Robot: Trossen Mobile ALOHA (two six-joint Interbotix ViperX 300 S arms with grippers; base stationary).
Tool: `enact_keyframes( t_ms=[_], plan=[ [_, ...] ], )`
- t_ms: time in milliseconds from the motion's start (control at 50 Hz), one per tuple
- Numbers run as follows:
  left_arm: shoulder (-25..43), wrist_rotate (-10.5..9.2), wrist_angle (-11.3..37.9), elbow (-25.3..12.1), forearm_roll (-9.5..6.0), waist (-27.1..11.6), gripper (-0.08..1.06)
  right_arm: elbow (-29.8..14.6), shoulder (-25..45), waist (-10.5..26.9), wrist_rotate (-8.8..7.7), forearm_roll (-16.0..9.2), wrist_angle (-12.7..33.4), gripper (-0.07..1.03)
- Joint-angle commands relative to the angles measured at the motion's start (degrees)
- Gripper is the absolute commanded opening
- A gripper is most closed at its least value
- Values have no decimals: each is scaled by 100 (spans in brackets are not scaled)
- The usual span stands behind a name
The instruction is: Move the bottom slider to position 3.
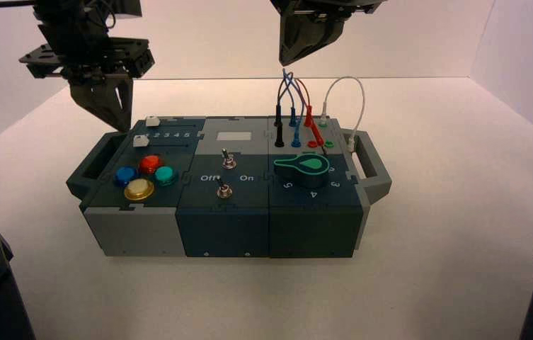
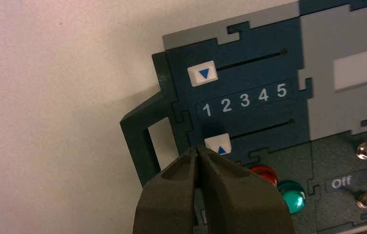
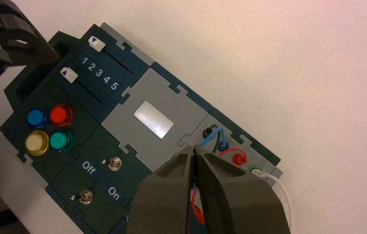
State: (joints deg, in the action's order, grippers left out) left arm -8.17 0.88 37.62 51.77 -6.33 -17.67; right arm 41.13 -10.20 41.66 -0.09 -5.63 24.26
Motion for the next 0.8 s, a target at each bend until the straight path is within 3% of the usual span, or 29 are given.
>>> enact_keyframes(
  t_ms=[20, 800],
  plan=[
    [62, 9, -44, -149, -9, -35, -3, -158, -62, 35, -18, 0, -35, -2],
    [422, 18, -79, -316, -9, -220, -3, -176, -53, 35, -18, 0, -53, -2]
  ],
)
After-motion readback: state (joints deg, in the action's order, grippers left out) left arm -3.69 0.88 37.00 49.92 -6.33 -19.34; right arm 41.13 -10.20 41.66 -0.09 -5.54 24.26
